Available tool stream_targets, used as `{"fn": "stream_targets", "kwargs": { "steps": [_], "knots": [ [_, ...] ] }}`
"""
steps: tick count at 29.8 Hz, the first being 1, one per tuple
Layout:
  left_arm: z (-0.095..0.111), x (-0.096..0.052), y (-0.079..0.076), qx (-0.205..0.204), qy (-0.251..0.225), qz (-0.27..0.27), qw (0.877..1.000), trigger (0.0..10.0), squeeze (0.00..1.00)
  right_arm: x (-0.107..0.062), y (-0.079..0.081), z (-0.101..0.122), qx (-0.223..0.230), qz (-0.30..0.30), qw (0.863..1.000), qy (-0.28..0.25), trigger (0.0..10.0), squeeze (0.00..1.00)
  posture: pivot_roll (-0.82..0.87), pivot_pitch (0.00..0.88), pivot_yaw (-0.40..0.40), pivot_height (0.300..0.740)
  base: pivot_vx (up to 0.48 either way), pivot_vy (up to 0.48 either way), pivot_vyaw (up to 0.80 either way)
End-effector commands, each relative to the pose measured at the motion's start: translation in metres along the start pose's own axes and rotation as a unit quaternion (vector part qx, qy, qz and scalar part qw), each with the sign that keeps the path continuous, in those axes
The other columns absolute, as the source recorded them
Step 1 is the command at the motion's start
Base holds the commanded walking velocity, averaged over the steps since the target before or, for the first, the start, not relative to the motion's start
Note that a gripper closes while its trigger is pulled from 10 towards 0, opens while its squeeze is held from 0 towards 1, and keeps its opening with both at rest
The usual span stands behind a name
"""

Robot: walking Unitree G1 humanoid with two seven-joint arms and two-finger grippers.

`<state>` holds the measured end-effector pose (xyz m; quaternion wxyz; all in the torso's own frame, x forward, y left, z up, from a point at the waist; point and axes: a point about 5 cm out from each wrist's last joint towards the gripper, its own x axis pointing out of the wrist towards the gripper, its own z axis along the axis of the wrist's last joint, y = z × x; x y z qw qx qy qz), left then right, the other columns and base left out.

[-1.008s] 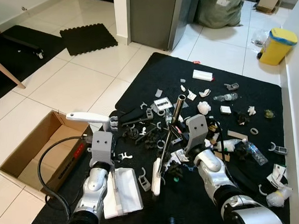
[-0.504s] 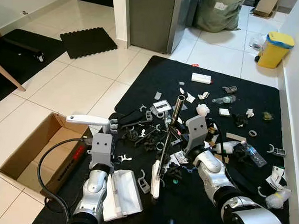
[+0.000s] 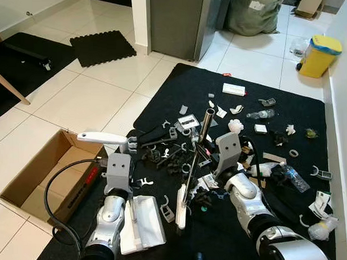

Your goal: Sweep floor

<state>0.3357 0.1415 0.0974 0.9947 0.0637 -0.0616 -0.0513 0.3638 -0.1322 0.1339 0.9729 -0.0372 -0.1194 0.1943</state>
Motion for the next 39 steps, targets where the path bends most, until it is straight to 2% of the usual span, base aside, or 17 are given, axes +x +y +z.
{"fn": "stream_targets", "kwargs": {
  "steps": [1,39],
  "knots": [
    [-0.0056,-0.0039,0.0002,0.004,0.007,-0.002,1.0,10.0,0.0,0.002,-0.001,0.0046,0.0,-0.001,1.0,-0.012,10.0,0.0,0.09,0.22,-0.014,0.74,0.0,0.0,0.0],
    [-0.0055,-0.0031,0.0013,0.005,0.006,0.0,1.0,10.0,0.0,0.0062,-0.0007,0.0091,-0.002,0.0,1.0,-0.018,10.0,0.0,0.1,0.226,-0.016,0.74,0.0,0.0,0.0]
  ]
}}
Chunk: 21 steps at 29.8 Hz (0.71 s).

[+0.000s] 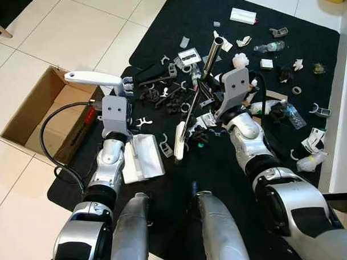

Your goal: Sweep floor

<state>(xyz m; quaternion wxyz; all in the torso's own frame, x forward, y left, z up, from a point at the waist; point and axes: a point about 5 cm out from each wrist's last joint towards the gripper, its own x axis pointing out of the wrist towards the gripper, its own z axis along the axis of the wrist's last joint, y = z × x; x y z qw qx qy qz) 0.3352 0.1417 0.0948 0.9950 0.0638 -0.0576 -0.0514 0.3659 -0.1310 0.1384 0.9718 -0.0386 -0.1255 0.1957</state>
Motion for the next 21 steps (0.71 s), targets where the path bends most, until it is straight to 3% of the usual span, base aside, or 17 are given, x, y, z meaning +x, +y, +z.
{"fn": "stream_targets", "kwargs": {
  "steps": [1,14,21],
  "knots": [
    [-0.003,-0.002,0.001,0.005,0.002,0.0,1.0,10.0,0.0,0.003,-0.001,0.005,0.0,-0.002,1.0,-0.012,10.0,0.0,0.1,0.226,-0.016,0.74,0.0,0.0,0.0],
    [-0.003,-0.007,0.003,0.005,-0.001,0.004,1.0,10.0,0.0,0.021,0.025,0.021,-0.029,0.043,0.998,-0.045,10.0,0.0,0.12,0.257,-0.018,0.74,0.0,0.0,0.0],
    [-0.005,-0.012,0.004,0.006,-0.002,0.006,1.0,10.0,0.0,0.019,0.042,0.014,-0.056,0.12,0.991,-0.028,10.0,0.0,0.14,0.295,-0.019,0.74,0.0,0.0,0.0]
  ]
}}
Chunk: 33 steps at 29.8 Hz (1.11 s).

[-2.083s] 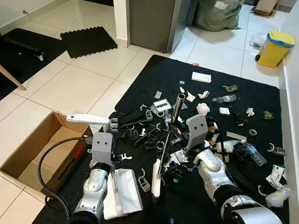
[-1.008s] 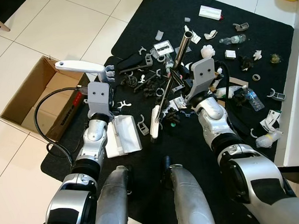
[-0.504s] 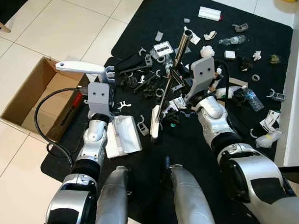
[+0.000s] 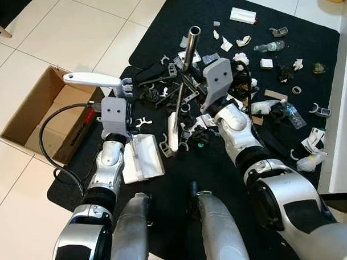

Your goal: Sweep floor

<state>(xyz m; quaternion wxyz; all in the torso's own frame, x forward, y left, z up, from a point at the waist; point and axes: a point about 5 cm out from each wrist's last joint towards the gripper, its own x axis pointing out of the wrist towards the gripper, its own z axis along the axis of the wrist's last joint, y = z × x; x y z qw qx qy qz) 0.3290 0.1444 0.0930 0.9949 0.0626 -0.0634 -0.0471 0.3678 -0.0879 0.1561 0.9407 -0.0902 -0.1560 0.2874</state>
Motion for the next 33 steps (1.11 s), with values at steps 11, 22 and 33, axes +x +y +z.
{"fn": "stream_targets", "kwargs": {
  "steps": [11,22,33],
  "knots": [
    [-0.002,-0.011,0.005,0.005,-0.002,0.01,1.0,10.0,0.0,0.008,0.016,0.005,-0.002,0.027,1.0,-0.016,10.0,0.0,0.16,0.324,-0.021,0.74,0.0,0.0,0.0],
    [0.0,-0.011,0.022,0.02,0.002,0.024,1.0,10.0,0.0,0.007,0.016,0.004,-0.01,0.025,1.0,-0.015,10.0,0.0,0.16,0.339,-0.024,0.74,0.0,0.0,0.0],
    [-0.002,-0.019,0.016,0.015,0.005,0.025,1.0,10.0,0.0,0.013,0.018,0.009,-0.023,0.026,0.999,-0.018,10.0,0.0,0.17,0.375,-0.033,0.74,0.0,0.0,0.0]
  ]
}}
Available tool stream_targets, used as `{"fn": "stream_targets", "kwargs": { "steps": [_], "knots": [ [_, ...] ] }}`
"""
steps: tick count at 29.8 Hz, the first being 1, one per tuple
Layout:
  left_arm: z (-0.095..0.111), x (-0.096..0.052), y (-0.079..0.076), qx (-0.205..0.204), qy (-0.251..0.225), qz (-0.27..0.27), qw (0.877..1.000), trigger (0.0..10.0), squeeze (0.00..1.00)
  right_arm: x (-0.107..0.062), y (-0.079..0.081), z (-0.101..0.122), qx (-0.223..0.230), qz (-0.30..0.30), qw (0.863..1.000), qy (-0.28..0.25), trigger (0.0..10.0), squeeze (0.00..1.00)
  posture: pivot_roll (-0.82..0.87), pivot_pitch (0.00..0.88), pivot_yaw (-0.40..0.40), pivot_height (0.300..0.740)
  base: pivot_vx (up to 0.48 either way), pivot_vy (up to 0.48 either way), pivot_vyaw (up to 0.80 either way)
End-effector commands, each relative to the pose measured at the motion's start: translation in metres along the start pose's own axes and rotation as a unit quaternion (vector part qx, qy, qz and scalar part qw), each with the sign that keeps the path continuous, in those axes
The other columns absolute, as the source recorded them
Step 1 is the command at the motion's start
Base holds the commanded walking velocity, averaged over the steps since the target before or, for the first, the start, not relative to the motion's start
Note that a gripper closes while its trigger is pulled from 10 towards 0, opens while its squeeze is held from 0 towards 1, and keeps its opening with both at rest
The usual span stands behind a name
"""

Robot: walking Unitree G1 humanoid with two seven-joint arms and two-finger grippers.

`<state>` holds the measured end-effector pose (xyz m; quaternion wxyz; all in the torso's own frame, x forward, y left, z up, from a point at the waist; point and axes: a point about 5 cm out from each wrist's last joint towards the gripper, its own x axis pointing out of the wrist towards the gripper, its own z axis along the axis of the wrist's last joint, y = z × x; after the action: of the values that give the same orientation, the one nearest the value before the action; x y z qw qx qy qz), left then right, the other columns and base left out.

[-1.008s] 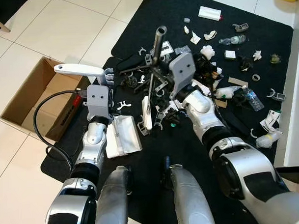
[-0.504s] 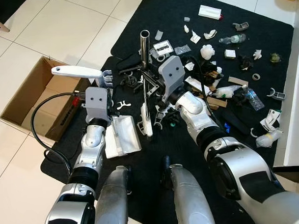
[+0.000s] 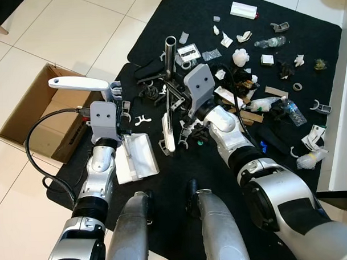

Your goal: Sweep floor

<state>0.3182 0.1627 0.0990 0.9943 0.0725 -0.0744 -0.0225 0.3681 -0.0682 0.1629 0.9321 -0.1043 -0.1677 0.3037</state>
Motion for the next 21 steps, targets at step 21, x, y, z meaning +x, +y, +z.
{"fn": "stream_targets", "kwargs": {
  "steps": [21],
  "knots": [
    [-0.005,-0.022,0.001,0.004,0.017,0.002,1.0,10.0,0.0,-0.01,0.01,-0.015,-0.019,0.024,0.999,0.027,10.0,0.0,0.21,0.416,-0.024,0.74,0.0,0.0,0.0]
  ]
}}
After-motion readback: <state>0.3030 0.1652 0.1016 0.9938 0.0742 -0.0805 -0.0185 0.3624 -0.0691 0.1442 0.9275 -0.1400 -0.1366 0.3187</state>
